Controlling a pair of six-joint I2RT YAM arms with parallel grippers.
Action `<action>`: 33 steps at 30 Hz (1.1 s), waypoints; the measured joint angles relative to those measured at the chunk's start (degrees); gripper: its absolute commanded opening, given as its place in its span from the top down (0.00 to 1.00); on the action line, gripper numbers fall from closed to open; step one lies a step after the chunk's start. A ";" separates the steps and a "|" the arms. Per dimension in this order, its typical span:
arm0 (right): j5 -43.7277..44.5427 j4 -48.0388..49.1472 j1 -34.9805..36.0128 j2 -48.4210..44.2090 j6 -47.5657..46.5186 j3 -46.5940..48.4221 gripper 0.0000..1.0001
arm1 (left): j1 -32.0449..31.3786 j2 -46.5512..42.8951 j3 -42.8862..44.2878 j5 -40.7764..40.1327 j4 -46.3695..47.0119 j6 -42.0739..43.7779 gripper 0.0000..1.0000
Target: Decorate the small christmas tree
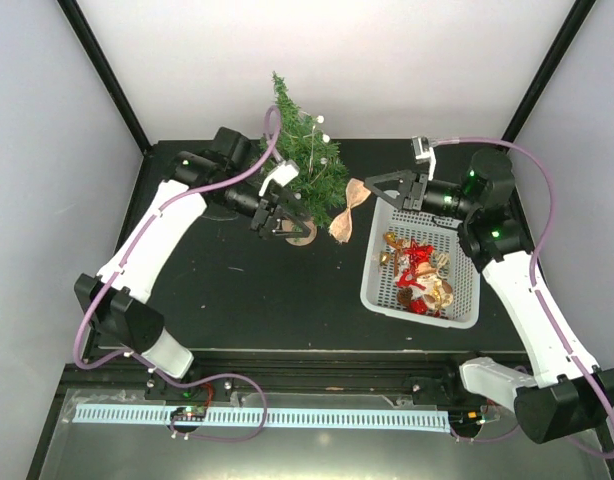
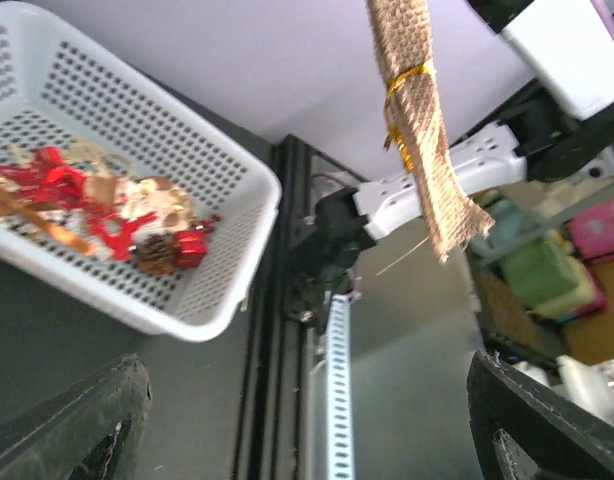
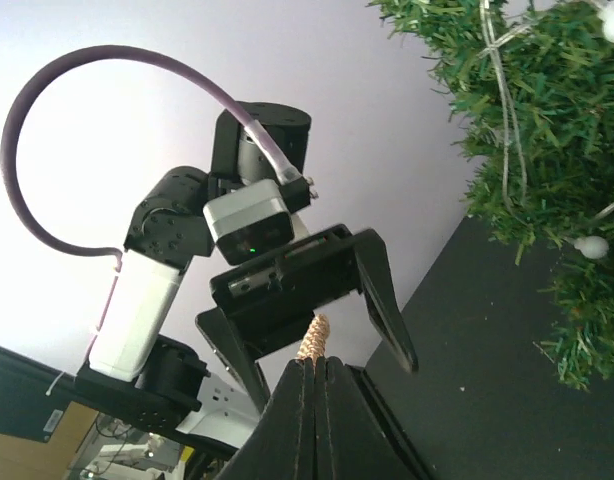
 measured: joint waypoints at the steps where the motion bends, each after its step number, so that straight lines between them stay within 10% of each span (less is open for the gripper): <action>1: 0.04 0.46 0.48 0.02 0.24 0.24 0.99 | -0.68 0.07 -0.46 1.01 0.48 -0.96 0.14; 17: 4.28 -0.85 4.85 2.16 0.35 0.57 0.99 | -4.31 1.31 -1.05 6.73 9.86 -12.59 0.16; 25: 6.19 -1.31 5.14 2.16 0.15 0.57 0.99 | -7.72 2.43 -1.03 6.75 10.23 -12.94 0.68; 33: 6.82 -2.23 5.16 2.16 0.09 0.57 0.99 | -7.80 3.93 -0.96 6.03 9.92 -11.65 0.95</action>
